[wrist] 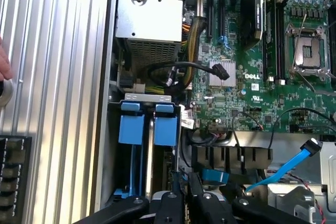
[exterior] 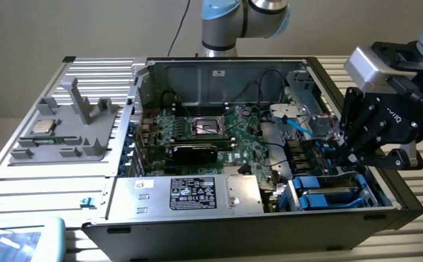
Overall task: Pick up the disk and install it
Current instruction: 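Insert the first disk wire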
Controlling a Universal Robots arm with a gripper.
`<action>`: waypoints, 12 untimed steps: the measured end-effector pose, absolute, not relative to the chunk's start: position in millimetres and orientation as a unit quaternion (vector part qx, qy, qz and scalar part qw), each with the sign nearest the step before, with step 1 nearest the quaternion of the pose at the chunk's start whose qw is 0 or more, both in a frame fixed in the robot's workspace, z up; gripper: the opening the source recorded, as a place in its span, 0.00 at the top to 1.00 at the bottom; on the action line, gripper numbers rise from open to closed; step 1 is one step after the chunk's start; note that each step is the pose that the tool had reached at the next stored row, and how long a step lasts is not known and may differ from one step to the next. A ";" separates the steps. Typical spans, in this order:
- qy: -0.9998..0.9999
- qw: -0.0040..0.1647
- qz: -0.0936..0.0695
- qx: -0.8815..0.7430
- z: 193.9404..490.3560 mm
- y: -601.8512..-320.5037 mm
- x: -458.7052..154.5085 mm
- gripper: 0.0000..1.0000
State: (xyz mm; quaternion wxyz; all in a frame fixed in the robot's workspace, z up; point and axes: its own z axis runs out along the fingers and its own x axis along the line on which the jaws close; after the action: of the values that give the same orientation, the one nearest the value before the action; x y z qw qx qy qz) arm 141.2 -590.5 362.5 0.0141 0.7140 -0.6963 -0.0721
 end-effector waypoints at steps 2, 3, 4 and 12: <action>-0.698 0.013 -0.073 0.712 361.5 -591.3 141.2 0.85; -0.699 0.013 -0.073 0.711 361.2 -591.6 141.1 0.85; -0.699 0.013 -0.073 0.711 361.1 -592.0 141.1 0.85; -0.705 0.016 -0.078 0.705 357.8 -593.5 140.7 0.85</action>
State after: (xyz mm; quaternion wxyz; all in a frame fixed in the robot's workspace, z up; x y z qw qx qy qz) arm 140.7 -593.5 357.8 0.0165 0.7046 -0.7052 -0.0777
